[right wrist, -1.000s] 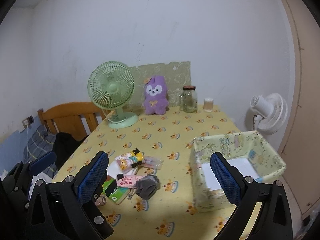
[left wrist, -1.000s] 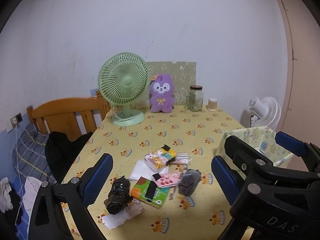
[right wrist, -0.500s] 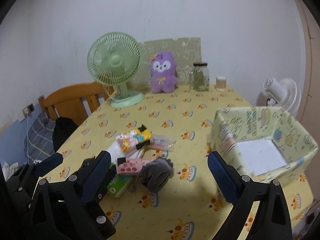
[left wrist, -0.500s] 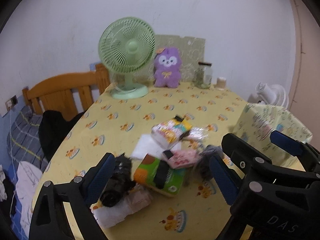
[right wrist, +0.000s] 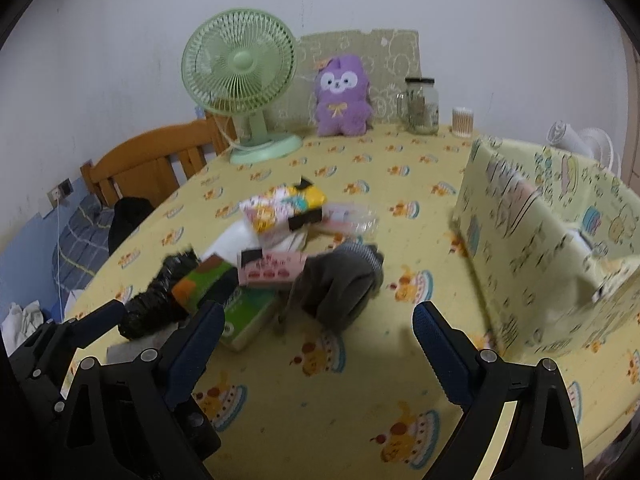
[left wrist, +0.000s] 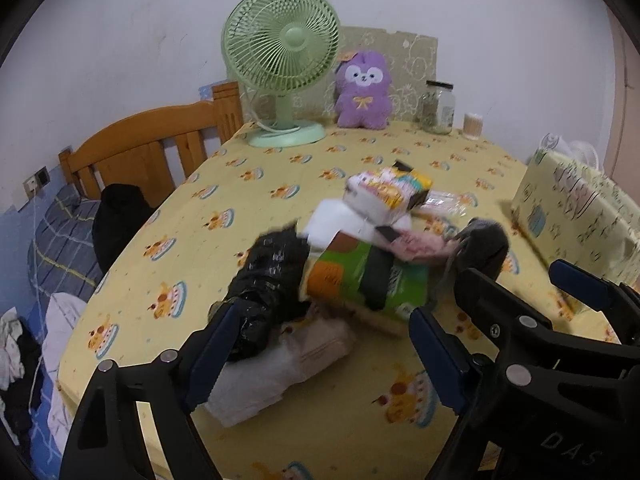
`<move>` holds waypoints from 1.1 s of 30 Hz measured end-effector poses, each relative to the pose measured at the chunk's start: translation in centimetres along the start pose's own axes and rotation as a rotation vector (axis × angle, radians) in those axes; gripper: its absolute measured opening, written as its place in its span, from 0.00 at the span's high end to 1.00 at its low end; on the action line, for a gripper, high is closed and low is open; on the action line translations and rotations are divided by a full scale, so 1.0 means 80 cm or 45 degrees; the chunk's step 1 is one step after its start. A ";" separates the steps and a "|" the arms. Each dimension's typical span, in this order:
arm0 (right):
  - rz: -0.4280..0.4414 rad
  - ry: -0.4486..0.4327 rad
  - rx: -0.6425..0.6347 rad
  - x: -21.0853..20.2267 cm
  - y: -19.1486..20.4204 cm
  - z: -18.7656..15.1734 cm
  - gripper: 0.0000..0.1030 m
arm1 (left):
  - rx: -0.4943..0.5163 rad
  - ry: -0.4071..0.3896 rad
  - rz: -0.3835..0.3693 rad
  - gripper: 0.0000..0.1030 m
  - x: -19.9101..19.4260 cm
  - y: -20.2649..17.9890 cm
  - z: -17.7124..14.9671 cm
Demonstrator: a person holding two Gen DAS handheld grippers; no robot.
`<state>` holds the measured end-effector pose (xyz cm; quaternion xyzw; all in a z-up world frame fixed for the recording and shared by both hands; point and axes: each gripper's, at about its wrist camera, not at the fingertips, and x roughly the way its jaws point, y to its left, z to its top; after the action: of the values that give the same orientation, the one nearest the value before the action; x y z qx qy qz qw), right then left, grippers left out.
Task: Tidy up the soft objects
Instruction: 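Grasp the black wrapped bundle with the left tool while the right grasps the grey sock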
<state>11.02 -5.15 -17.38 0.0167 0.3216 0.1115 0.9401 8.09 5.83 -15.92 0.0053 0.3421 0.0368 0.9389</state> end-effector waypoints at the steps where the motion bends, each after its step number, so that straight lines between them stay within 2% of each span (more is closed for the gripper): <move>1: 0.007 0.006 -0.002 0.001 0.001 -0.002 0.06 | 0.000 -0.001 0.006 0.17 0.000 0.003 0.000; 8: 0.014 0.007 -0.007 0.002 0.010 0.006 0.06 | -0.011 -0.024 0.043 0.17 -0.003 0.013 0.011; 14: -0.019 -0.007 0.001 0.017 0.013 0.025 0.07 | -0.030 -0.032 0.047 0.16 0.015 0.030 0.030; 18: -0.059 0.017 0.006 0.036 0.014 0.030 0.14 | -0.056 0.019 0.050 0.19 0.038 0.045 0.030; 22: -0.079 0.067 0.026 0.054 0.010 0.029 0.20 | -0.058 0.055 0.033 0.26 0.050 0.043 0.024; 25: -0.092 0.082 0.015 0.062 0.010 0.027 0.28 | -0.066 0.061 0.012 0.28 0.055 0.041 0.021; 30: -0.151 0.084 -0.014 0.066 0.009 0.028 0.58 | -0.086 0.065 -0.025 0.35 0.054 0.044 0.023; 33: -0.167 0.102 -0.008 0.071 0.006 0.027 0.60 | -0.086 0.071 -0.028 0.38 0.053 0.047 0.024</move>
<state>16.58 -3.36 -19.06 -0.0120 0.3589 0.0514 0.9319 12.34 9.88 -17.04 -0.0311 0.3668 0.0380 0.9290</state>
